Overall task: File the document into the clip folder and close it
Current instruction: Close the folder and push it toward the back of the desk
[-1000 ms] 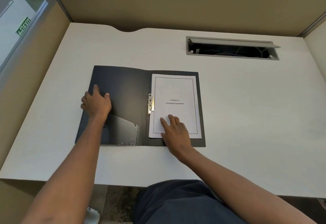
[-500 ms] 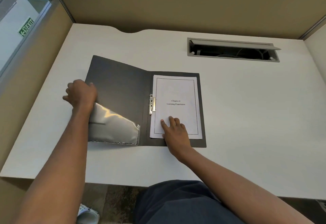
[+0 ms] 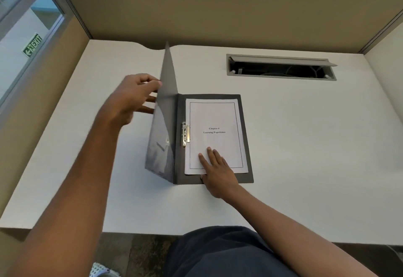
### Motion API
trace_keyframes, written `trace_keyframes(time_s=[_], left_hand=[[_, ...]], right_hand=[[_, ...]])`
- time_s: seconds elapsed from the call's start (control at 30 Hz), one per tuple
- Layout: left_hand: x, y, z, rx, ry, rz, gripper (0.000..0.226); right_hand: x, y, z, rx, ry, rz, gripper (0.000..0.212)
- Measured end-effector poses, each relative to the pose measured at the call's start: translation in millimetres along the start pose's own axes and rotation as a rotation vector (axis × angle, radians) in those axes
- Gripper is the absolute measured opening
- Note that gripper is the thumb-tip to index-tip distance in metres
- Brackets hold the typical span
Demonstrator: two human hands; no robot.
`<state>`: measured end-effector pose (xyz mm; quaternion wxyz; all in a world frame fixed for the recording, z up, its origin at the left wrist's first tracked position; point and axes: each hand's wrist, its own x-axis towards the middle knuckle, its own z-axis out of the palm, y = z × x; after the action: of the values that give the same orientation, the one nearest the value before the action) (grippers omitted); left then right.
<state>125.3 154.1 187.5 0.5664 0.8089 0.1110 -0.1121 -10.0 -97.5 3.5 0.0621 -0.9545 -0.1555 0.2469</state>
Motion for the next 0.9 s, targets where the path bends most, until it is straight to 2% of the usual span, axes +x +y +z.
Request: trace_keyframes(time_s=[0.1,0.27,0.33,0.37,0.47,0.6,0.7,0.8,0.9], left_hand=[[-2.9,5.7,43.1,-0.076,-0.101,-0.062,0.033],[0.2,17.3,104.6,-0.020,-0.139,-0.066,0.040],[0.6,22.6,123.8,0.076,-0.132,-0.034,0.037],[0.6,24.4,132.5,0.122,-0.132,-0.022,0.035],[2.6,24.0,154.8,0.237,-0.158,-0.010,0.041],[11.5,4.5,168.1,0.586,-0.221,0.202,0.041],[18.7,-17.7,173.3,0.791,-0.337,0.245,0.065],[27.2,-39.3,178.5,0.872,-0.438,0.216,0.089],[32.3,-57.5,189.3,0.930,-0.465,0.220,0.101]], right_hand=[[-1.2,-1.4,-33.1,0.336,-0.018,0.034,0.061],[-12.9,-3.8,-110.4,1.037,0.400,0.061,0.053],[-17.3,2.1,-134.6,1.263,0.455,0.011,0.053],[-19.4,6.8,-143.3,1.291,0.468,-0.002,0.051],[-25.2,23.3,-152.1,1.177,0.515,0.057,0.048],[-24.8,49.6,-143.3,1.072,0.564,0.198,0.045],[-20.3,69.1,-133.2,1.033,0.568,0.299,0.047],[-14.8,83.8,-120.5,1.005,0.565,0.393,0.048],[-9.0,92.8,-105.7,0.988,0.529,0.472,0.048]])
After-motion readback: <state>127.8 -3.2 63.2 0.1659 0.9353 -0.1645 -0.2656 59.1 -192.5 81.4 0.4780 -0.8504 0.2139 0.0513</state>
